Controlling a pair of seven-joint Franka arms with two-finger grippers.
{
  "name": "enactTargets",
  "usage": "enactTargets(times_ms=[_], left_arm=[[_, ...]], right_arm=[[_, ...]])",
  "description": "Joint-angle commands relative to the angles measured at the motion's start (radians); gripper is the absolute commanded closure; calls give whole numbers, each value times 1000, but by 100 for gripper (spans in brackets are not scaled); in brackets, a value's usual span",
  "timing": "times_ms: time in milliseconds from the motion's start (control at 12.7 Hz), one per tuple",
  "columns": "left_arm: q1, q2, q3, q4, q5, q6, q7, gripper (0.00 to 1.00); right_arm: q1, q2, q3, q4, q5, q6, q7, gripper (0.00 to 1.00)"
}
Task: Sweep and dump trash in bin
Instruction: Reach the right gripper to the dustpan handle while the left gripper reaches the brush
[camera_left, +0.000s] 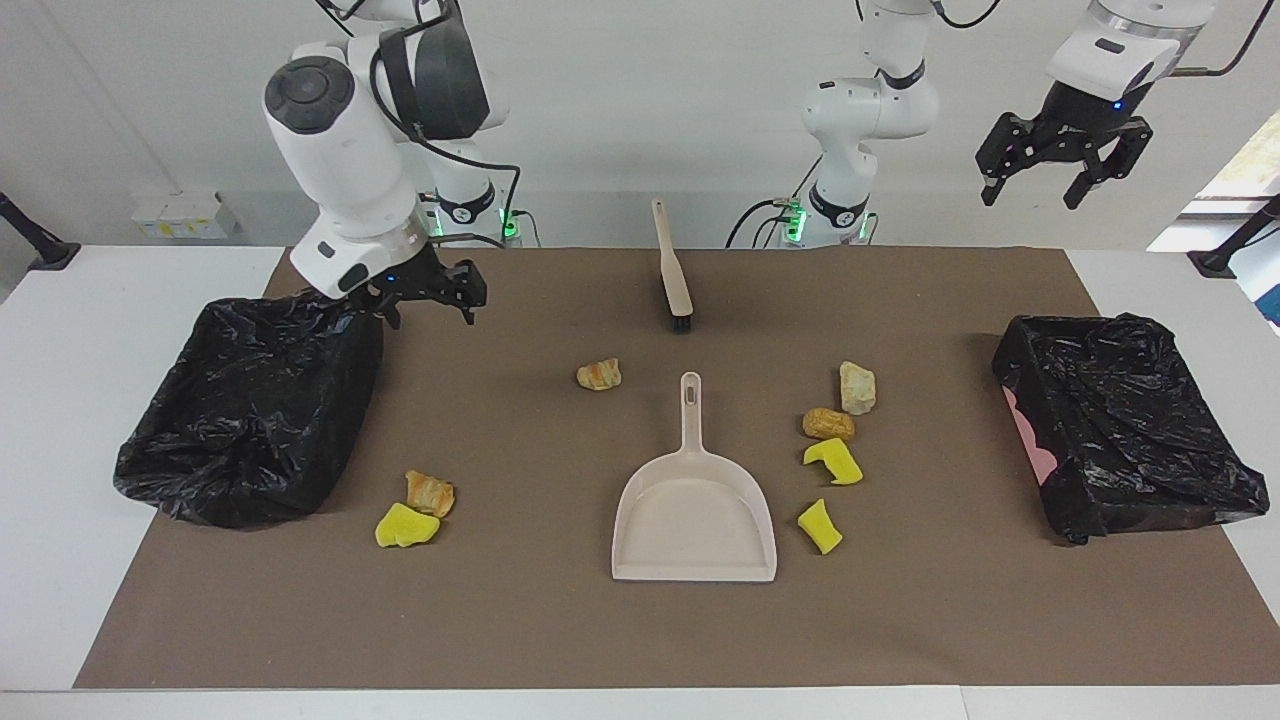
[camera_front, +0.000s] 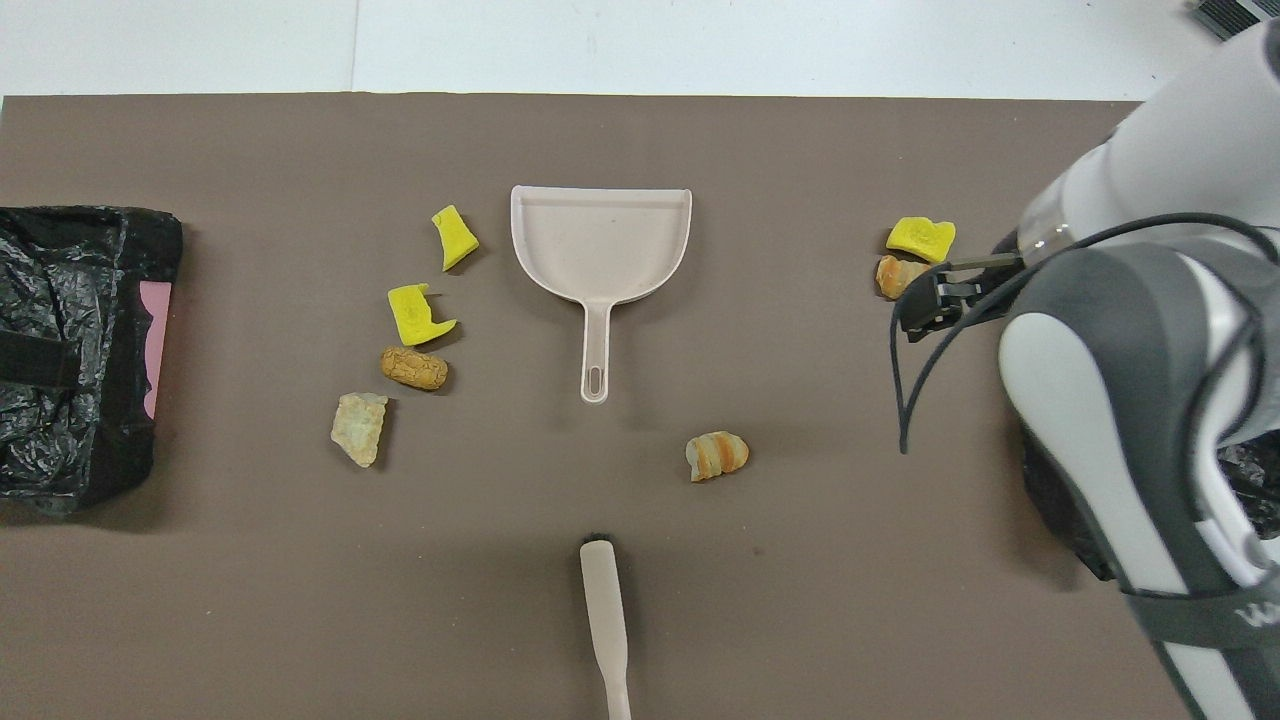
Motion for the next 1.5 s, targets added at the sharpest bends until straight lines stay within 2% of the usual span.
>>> enactTargets(times_ms=[0,158,316,474,711,870,1186,1265,1423], left_arm=[[11,-26,-4,-31,0,5,3,0],[-3,-27,-7,-32,-2,0,-3,0],[-21,-76,-19,-110,-25,14,-6,0],[-84,-177,-21,-269,-57,66,-58,0],[-248,-326,-22,-525,-57,161,-225,0],[-353,-399,-24,-673,-66,244,-316,0],[-581,-426,-25,-875,-68,422,-564,0],[-624,-435,-25,-914,-68,459,-604,0],[-696,-432,-25,-966,-68,520,-675,0]], right_arm=[[75,73,5,10,23,80,140,0],[141,115,10,12,69,177,212,0],[186,168,10,21,75,221,275,0],[254,259,18,117,78,255,369,0],[322,429,16,297,72,268,467,0],[357,477,13,316,64,303,502,0],[393,515,13,306,60,341,532,0],[396,514,13,300,51,338,532,7],[393,512,14,299,46,334,530,37]])
